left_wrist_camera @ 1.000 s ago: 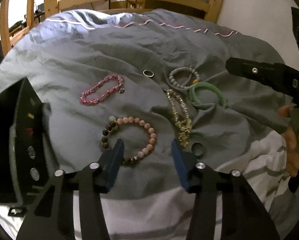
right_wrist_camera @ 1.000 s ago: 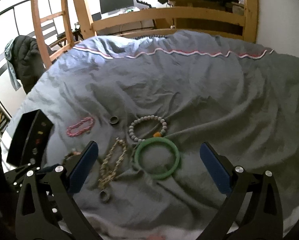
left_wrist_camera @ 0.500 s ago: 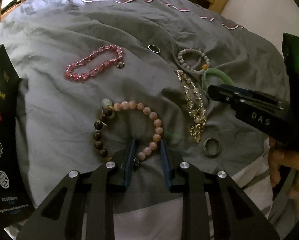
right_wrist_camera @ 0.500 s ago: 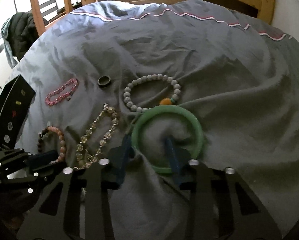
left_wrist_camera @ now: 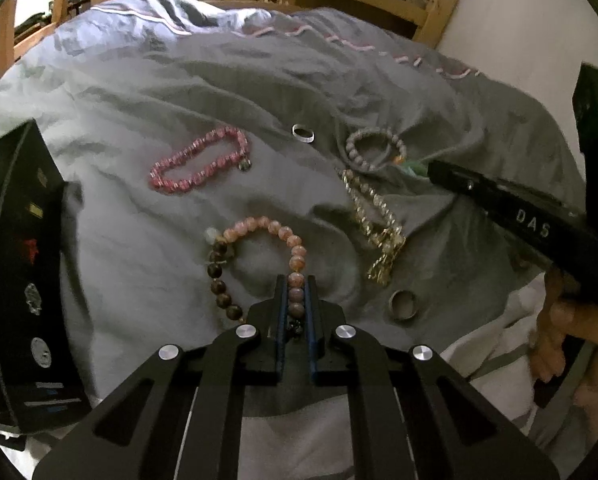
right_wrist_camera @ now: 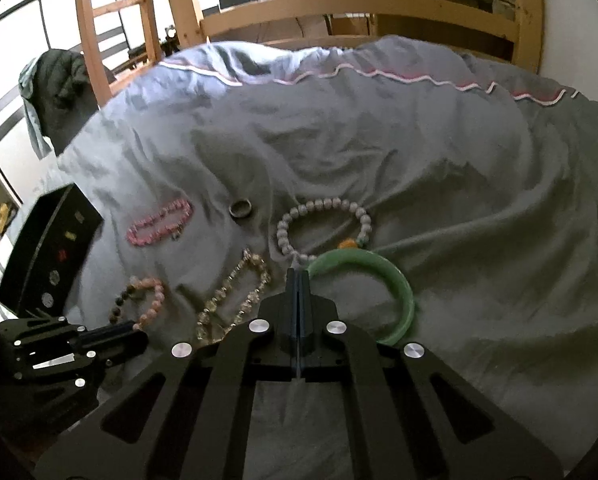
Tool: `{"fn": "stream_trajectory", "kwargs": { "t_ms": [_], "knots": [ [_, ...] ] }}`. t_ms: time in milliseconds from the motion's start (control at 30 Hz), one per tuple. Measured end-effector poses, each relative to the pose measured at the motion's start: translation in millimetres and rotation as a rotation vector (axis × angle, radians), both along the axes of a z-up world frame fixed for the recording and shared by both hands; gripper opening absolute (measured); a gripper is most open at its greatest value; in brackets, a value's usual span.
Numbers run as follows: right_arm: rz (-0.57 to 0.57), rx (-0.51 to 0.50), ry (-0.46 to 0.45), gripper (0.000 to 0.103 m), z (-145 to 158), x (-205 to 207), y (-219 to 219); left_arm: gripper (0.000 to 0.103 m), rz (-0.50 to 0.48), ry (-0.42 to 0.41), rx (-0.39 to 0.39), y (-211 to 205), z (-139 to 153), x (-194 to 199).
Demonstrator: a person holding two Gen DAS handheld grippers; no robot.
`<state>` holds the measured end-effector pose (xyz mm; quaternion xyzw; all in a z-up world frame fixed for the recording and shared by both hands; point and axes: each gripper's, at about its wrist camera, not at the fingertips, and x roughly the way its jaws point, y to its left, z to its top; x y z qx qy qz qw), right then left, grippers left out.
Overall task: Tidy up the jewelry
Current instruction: 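Close left gripper on the bead bracelet while right gripper closes on the jade bangle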
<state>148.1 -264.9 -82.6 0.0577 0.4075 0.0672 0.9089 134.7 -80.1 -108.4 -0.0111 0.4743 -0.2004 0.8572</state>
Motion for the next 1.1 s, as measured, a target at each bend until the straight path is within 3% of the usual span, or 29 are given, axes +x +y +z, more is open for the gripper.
{"fn": "stream_trajectory", "kwargs": {
  "t_ms": [467, 700, 833, 1100],
  "knots": [
    [-0.032, 0.159, -0.123, 0.001, 33.7, -20.9, -19.0, 0.008, 0.022, -0.076, -0.038, 11.8, 32.9, -11.3],
    [-0.002, 0.065, -0.099, 0.004, 32.6, -20.1, -9.5, 0.008, 0.026, -0.075, -0.039, 14.0, 32.8, -10.7],
    [-0.08, 0.04, -0.098, 0.038, 28.7, -18.8, -23.0, 0.008, 0.019, -0.078, -0.039, 11.8, 33.2, -11.3],
    [-0.185, 0.045, 0.017, 0.038, -2.7, -4.6, -56.4, 0.008, 0.011, -0.069, -0.048, 9.9, 29.8, -9.3]
  ]
}}
